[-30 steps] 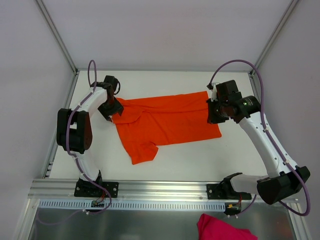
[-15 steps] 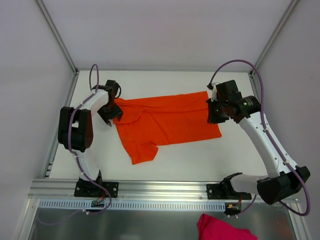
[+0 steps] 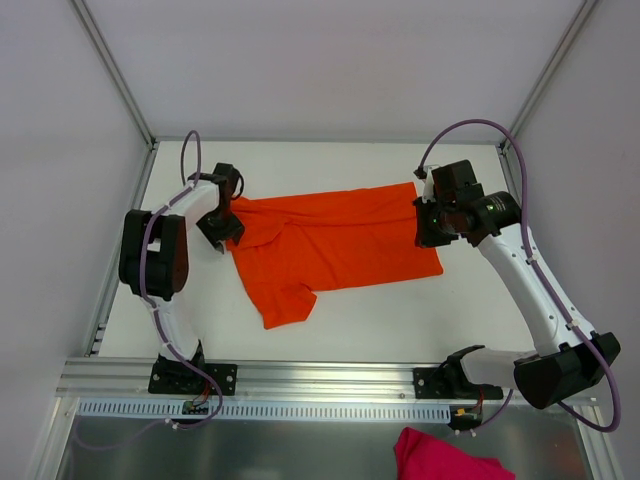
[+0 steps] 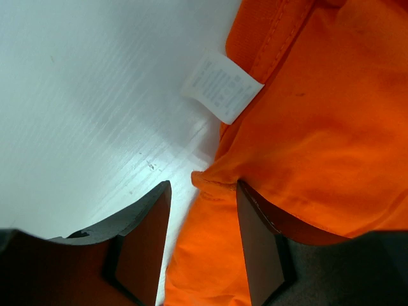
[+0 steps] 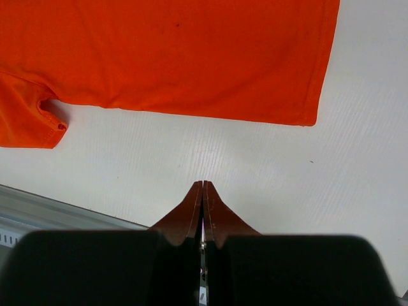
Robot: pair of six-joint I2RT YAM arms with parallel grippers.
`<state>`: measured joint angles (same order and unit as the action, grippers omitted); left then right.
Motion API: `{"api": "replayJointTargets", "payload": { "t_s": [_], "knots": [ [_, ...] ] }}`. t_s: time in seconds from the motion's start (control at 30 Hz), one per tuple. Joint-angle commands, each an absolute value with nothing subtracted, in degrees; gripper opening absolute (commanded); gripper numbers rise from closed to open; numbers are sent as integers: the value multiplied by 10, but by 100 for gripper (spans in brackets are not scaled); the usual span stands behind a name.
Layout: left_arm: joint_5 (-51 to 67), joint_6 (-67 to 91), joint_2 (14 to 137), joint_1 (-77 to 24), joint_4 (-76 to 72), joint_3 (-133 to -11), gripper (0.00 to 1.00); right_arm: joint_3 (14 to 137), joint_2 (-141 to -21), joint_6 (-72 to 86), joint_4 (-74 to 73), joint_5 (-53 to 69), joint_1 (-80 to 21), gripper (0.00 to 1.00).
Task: Fold and stack the t-shirts
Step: Fold the flattened tshirt in 1/3 of the way
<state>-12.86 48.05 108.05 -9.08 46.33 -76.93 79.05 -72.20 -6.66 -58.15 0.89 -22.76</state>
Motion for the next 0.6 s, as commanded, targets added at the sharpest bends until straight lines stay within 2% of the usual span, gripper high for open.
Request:
{"api": "replayJointTargets", "payload": {
  "t_s": [0.0,0.23,0.33,0.37,0.57],
  "knots": [
    [-155,479,1092,-96,456,-771,46,802,-722,-63,-588,5,-231,1],
    [-145,463,1114,-96,426,-809,46,807,-727,-64,-592,7,-231,1],
    [-147,459,1119,-96,425,-823,36,805,-726,-63,-592,4,-231,1],
    [-147,459,1121,-95,426,-826,27,804,-726,-63,-593,4,-232,1],
    [-142,462,1116,-98,439,-836,0,791,-726,-58,-585,7,-231,1]
  ]
}}
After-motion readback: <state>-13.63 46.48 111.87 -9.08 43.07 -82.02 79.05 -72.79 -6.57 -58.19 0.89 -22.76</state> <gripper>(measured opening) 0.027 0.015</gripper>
